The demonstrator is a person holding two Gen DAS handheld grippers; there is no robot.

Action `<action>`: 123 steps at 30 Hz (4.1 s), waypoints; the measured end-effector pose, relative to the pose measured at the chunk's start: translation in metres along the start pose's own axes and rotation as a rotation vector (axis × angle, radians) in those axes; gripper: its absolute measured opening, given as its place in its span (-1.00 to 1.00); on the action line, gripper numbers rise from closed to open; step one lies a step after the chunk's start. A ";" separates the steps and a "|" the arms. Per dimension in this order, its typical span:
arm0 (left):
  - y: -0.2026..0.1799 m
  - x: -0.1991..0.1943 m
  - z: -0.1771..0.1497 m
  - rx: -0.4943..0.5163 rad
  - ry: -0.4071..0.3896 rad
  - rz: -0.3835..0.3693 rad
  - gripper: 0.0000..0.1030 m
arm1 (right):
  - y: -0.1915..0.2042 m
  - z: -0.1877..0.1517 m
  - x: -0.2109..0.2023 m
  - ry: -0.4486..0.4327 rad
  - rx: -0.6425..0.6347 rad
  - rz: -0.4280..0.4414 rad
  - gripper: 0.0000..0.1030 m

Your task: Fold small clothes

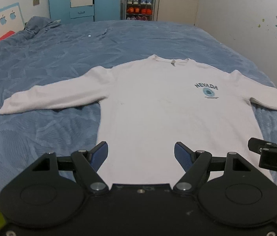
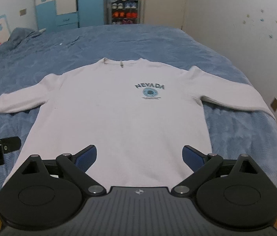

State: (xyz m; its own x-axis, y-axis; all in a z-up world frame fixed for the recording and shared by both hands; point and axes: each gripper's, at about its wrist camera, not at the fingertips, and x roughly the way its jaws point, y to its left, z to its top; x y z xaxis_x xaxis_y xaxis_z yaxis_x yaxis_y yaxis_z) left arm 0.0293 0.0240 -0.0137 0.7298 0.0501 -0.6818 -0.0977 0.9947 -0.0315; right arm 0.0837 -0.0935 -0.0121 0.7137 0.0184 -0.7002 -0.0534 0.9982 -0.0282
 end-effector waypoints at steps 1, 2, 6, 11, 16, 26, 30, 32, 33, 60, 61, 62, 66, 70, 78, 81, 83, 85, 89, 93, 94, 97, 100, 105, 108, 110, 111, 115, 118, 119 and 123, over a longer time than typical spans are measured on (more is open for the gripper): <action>0.005 0.003 0.003 -0.002 -0.015 0.009 0.48 | 0.003 0.004 0.003 0.001 -0.022 -0.001 1.00; 0.012 0.005 0.006 -0.002 -0.036 0.020 0.48 | 0.005 0.010 0.007 -0.006 -0.048 -0.010 1.00; 0.070 0.025 0.031 -0.100 -0.021 0.076 0.48 | 0.005 0.030 0.016 -0.058 -0.086 -0.022 1.00; 0.181 0.081 0.057 -0.248 -0.035 0.190 0.48 | -0.003 0.048 0.055 -0.034 -0.067 0.018 1.00; 0.320 0.168 0.068 -0.444 0.021 0.389 0.48 | -0.001 0.051 0.100 0.013 -0.095 -0.043 1.00; 0.485 0.237 0.044 -0.793 0.041 0.415 0.33 | 0.012 0.046 0.132 0.082 -0.132 -0.127 0.96; 0.467 0.241 0.048 -0.702 0.042 0.464 -0.83 | 0.021 0.049 0.132 0.074 -0.185 -0.167 0.96; 0.459 0.242 0.052 -0.671 0.043 0.461 -0.83 | 0.024 0.050 0.130 0.065 -0.198 -0.174 0.96; 0.460 0.240 0.054 -0.670 0.039 0.462 -0.83 | 0.024 0.050 0.128 0.061 -0.199 -0.172 0.96; -0.049 0.214 0.221 -0.031 -0.183 -0.207 -0.82 | -0.163 0.047 0.157 0.078 -0.007 -0.319 0.96; -0.071 0.217 0.220 -0.022 -0.180 -0.238 -0.81 | -0.167 0.046 0.158 0.077 -0.004 -0.318 0.96; -0.088 0.223 0.221 -0.022 -0.165 -0.272 -0.70 | -0.170 0.045 0.159 0.075 0.001 -0.314 0.96; -0.101 0.242 0.221 -0.160 -0.104 -0.495 -0.14 | -0.178 0.037 0.162 0.083 0.015 -0.286 0.96; -0.089 0.239 0.218 -0.076 -0.104 -0.367 -0.09 | -0.183 0.029 0.169 0.105 0.018 -0.277 0.96; -0.048 0.223 0.157 0.187 -0.067 0.009 -0.04 | -0.203 0.026 0.161 0.089 0.112 -0.216 0.96; -0.026 0.222 0.124 0.208 -0.001 0.074 -0.03 | -0.207 0.028 0.155 0.052 0.086 -0.264 0.96; -0.016 0.226 0.103 0.222 0.051 0.095 -0.03 | -0.218 0.027 0.153 0.039 0.112 -0.279 0.94; -0.009 0.234 0.087 0.221 0.083 0.106 -0.02 | -0.229 0.029 0.152 0.037 0.162 -0.217 0.71; 0.003 0.227 0.062 0.170 0.112 0.090 -0.02 | -0.206 0.046 0.155 -0.012 0.165 -0.081 0.70; 0.006 0.218 0.046 0.180 0.096 0.086 -0.02 | -0.147 0.073 0.188 -0.033 0.105 0.088 0.71; 0.009 0.218 0.041 0.191 0.081 0.091 -0.02 | -0.132 0.081 0.204 -0.015 0.099 0.122 0.71; 0.023 0.212 0.046 0.205 0.046 0.122 -0.02 | -0.099 0.099 0.251 0.030 0.075 0.149 0.71; 0.032 0.214 0.047 0.181 0.050 0.080 -0.01 | -0.072 0.108 0.294 0.051 0.029 0.074 0.71; 0.038 0.225 0.040 0.193 0.076 0.057 -0.01 | -0.061 0.115 0.312 0.030 0.062 0.057 -0.96; 0.040 0.225 0.037 0.180 0.071 0.052 -0.01 | -0.070 0.121 0.288 -0.049 0.094 0.064 -0.99; 0.042 0.223 0.040 0.166 0.062 0.043 -0.01 | -0.076 0.127 0.270 -0.112 0.095 0.007 -1.00; 0.042 0.222 0.042 0.162 0.056 0.040 -0.01 | -0.083 0.134 0.261 -0.161 0.094 -0.066 -1.00; 0.039 0.221 0.048 0.174 0.046 0.037 -0.01 | -0.123 0.148 0.250 -0.146 0.193 -0.070 -1.00; 0.037 0.225 0.047 0.170 0.050 0.053 -0.01 | -0.120 0.142 0.265 -0.068 0.153 -0.010 -0.52; 0.038 0.225 0.046 0.162 0.055 0.045 -0.01 | -0.113 0.138 0.270 -0.058 0.129 0.001 -0.33; 0.039 0.228 0.041 0.165 0.075 0.045 -0.01 | -0.086 0.122 0.295 0.013 0.096 0.110 0.37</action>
State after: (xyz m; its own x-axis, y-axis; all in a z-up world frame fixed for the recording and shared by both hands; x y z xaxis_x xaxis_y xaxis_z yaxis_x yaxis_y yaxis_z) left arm 0.2199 0.0777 -0.1406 0.6740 0.0943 -0.7327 -0.0121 0.9931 0.1166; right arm 0.3843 -0.1665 -0.1291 0.6978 0.1280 -0.7048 -0.0635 0.9911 0.1172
